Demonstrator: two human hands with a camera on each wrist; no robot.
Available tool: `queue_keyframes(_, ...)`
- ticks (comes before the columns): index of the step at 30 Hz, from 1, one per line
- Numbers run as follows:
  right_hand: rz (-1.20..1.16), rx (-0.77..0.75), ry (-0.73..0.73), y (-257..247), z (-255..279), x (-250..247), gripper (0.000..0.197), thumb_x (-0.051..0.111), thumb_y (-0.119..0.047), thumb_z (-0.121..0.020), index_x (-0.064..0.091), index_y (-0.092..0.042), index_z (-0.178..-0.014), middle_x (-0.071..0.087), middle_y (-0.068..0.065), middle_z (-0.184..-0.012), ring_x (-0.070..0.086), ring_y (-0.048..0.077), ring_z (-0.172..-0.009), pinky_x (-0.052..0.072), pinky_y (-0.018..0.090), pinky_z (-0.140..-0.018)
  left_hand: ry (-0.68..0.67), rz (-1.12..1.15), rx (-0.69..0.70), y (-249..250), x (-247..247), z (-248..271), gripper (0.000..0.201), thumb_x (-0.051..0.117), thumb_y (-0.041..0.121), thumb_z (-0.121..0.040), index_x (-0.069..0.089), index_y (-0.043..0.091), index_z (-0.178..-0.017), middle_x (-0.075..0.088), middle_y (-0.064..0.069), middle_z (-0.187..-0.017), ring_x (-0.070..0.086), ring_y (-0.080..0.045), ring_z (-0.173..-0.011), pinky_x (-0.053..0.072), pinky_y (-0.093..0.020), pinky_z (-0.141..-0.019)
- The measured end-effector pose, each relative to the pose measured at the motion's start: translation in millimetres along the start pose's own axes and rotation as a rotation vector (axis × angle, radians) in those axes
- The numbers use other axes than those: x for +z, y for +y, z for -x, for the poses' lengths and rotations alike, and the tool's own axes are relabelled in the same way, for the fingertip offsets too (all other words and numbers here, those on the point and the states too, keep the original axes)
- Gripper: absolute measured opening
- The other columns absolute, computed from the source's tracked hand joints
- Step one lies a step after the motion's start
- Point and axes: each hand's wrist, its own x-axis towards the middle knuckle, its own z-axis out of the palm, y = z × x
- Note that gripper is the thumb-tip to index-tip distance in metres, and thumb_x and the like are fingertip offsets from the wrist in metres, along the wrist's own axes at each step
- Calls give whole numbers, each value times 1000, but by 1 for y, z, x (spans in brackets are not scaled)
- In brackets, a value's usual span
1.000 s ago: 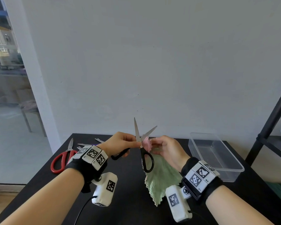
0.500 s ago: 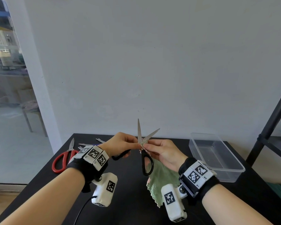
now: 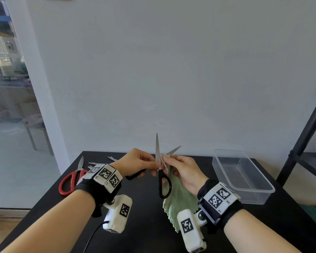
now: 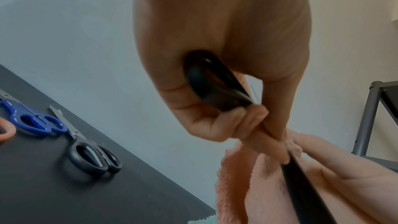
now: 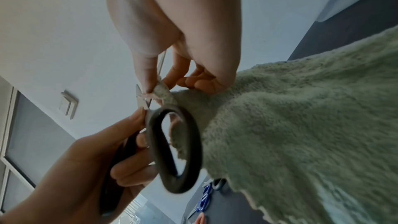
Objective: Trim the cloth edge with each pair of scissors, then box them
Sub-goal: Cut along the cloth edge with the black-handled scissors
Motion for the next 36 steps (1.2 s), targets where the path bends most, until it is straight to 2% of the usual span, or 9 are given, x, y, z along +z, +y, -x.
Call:
queue_keyframes(4, 17, -7, 13, 2, 1, 4, 17, 70, -11, -85, 71, 1, -96, 70, 11, -82, 65, 13, -68, 46, 13, -53, 23, 16, -6, 0, 1, -1, 14, 70, 19, -85, 71, 9, -75, 63, -1, -53, 42, -10, -38, 36, -16, -41)
queue_keyframes(7, -6, -1, 17, 1, 3, 5, 22, 69, -7, -85, 70, 6, -102, 70, 10, -81, 66, 8, -63, 47, 13, -54, 35, 31, -7, -3, 1, -1, 15, 70, 19, -85, 74, 5, -82, 63, -1, -53, 42, -10, -38, 37, -17, -42)
queue_keyframes(11, 12, 17, 22, 2, 2, 5, 24, 74, -14, -82, 73, 2, -100, 72, 21, -98, 68, 27, -89, 55, 36, -87, 30, 33, -14, -6, 0, -1, 13, 71, 22, -84, 77, 10, -82, 62, -1, -53, 43, -12, -40, 38, -20, -45)
queue_keyframes(14, 6, 20, 51, 3, 2, 2, 23, 75, -17, -80, 75, 0, -96, 72, 21, -97, 68, 28, -89, 52, 43, -96, 27, 23, -14, -6, 0, 0, 13, 72, 22, -83, 77, 16, -72, 58, -1, -51, 42, -13, -40, 38, -20, -44)
queue_keyframes(20, 13, -19, 76, 4, 1, -1, 26, 72, -19, -84, 73, 4, -95, 74, 18, -89, 69, 25, -84, 53, 38, -93, 33, 5, -15, -7, 1, 0, 22, 71, 22, -84, 73, 21, -62, 57, 1, -48, 43, -11, -38, 39, -20, -45)
queue_keyframes(24, 3, -16, 53, 5, 1, 2, 26, 71, -16, -85, 71, 7, -96, 70, 9, -72, 65, 18, -67, 52, 32, -77, 28, -3, -17, -6, 0, 0, 24, 71, 21, -85, 74, 22, -61, 58, 1, -50, 44, -11, -39, 39, -19, -44)
queue_keyframes(27, 12, 1, 58, 7, 0, 1, 25, 74, -16, -82, 72, 6, -94, 70, 12, -76, 65, 19, -67, 52, 32, -75, 10, 8, -30, -8, -1, 0, 16, 71, 23, -84, 77, 16, -71, 58, 0, -52, 45, -13, -41, 39, -22, -47)
queue_keyframes(33, 6, -23, 63, 5, -3, 1, 25, 76, -11, -79, 72, 2, -101, 71, 13, -81, 66, 18, -65, 51, 31, -71, -5, 20, -45, -8, -3, 1, 17, 71, 22, -85, 75, 16, -69, 56, 0, -51, 44, -12, -40, 37, -17, -41)
queue_keyframes(36, -53, -22, 41, 5, -1, 2, 28, 73, -7, -81, 68, 5, -106, 71, 12, -81, 65, 17, -63, 52, 30, -66, -20, 22, -36, -7, -3, 2, 18, 71, 23, -85, 75, 18, -68, 57, 0, -51, 45, -13, -41, 37, -18, -42)
